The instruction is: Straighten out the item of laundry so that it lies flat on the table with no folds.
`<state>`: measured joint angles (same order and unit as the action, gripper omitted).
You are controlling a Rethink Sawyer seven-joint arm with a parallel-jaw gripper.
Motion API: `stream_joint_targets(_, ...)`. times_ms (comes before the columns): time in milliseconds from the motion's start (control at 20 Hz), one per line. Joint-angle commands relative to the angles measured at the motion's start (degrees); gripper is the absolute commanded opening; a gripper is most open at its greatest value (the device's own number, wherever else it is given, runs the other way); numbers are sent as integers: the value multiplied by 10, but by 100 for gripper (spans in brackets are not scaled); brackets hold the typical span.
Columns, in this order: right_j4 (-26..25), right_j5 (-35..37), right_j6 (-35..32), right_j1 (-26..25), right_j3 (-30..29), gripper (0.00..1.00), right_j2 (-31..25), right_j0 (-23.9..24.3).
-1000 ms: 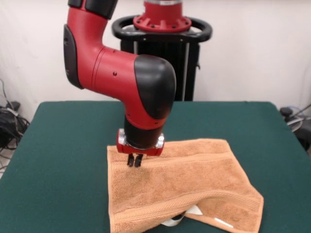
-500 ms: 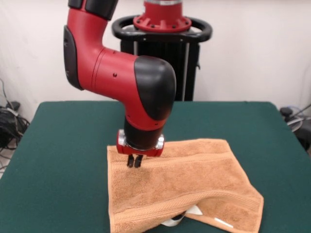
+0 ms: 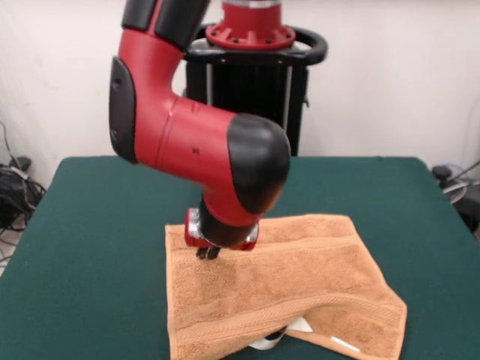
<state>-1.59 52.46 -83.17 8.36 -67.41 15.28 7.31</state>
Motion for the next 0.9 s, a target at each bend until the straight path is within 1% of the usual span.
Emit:
stream_joint_targets(50,-45,143,-99,-184,125,0,18,-22)
stream_joint_targets(100,-48,156,-98,-192,135,0,22,-23)
stream_joint_targets(250,-65,239,-80,-225,181,0,38,-27)
stream_joint_targets(550,-91,345,-44,-262,235,0,55,-24)
stream_joint_targets(750,-103,381,-38,-284,266,0,60,-18)
stream_joint_targets(900,-114,394,-30,-296,280,0,63,-15)
